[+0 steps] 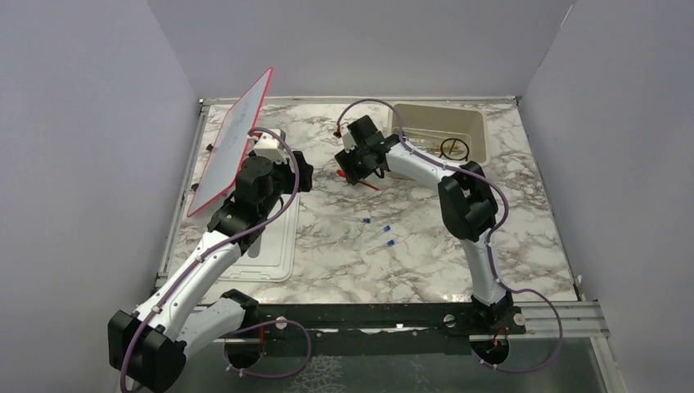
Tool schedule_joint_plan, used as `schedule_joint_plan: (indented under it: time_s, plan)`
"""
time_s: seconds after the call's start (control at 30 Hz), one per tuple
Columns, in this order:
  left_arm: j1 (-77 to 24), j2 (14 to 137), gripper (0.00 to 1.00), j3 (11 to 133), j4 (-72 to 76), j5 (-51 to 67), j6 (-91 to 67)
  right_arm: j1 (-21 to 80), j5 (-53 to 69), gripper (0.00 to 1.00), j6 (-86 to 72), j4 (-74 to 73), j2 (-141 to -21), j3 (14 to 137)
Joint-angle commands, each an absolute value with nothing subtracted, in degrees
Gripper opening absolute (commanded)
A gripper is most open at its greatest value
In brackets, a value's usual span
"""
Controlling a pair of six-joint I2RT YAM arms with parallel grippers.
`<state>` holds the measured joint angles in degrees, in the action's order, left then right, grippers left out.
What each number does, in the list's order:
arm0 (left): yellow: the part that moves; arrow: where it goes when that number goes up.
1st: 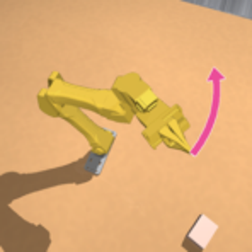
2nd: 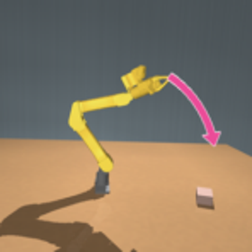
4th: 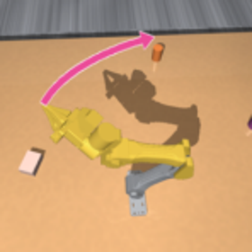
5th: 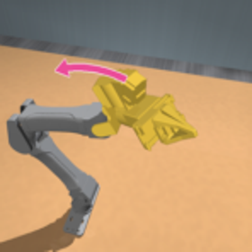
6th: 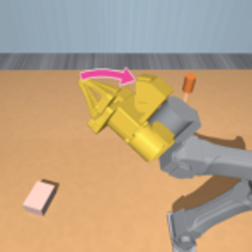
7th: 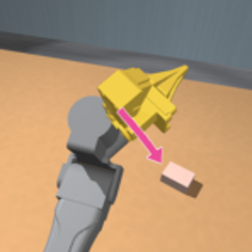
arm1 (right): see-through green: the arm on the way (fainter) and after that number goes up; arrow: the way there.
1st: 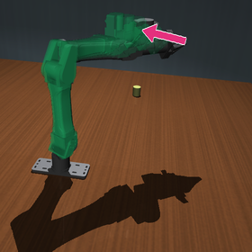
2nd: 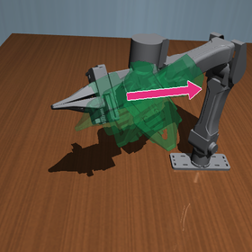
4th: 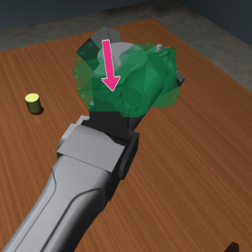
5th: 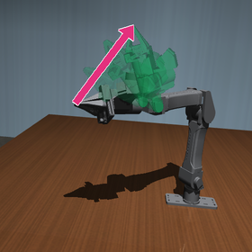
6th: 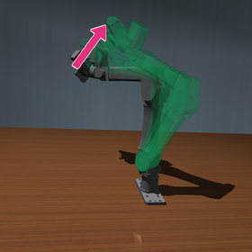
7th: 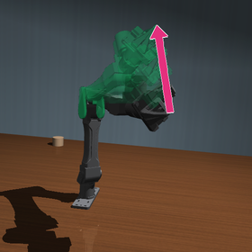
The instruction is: Organize the chemistry lab equipment
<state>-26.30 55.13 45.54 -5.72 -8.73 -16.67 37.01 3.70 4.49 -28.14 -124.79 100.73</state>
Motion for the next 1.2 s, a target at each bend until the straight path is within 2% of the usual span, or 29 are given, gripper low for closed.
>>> schedule_joint_plan:
  time_s: [0.0, 0.27, 0.5, 0.77, 1.17]
  plan:
    - [-26.19, 54.71, 0.77, 46.34, -4.64, -10.5, -16.73, 36.84, 2.77, 0.57, 5.42, -30.27, -128.31, 103.18]
    - [-26.19, 55.0, 0.77, 46.39, -4.66, -10.72, -16.72, 36.86, 3.47, 0.44, 6.18, -31.09, -132.15, 105.08]
    - [-26.19, 54.94, 0.77, 46.33, -4.75, -10.63, -16.61, 36.83, 3.85, 0.28, 7.56, -32.49, -135.12, 107.36]
    - [-26.19, 54.89, 0.77, 46.45, -4.83, -10.32, -16.66, 36.79, 5.47, 0.01, 8.44, -32.69, -134.38, 108.34]
    - [-26.19, 55.01, 0.77, 46.46, -4.9, -10.16, -16.56, 35.75, 6.38, 0.01, 8.47, -32.52, -121.3, 110.76]
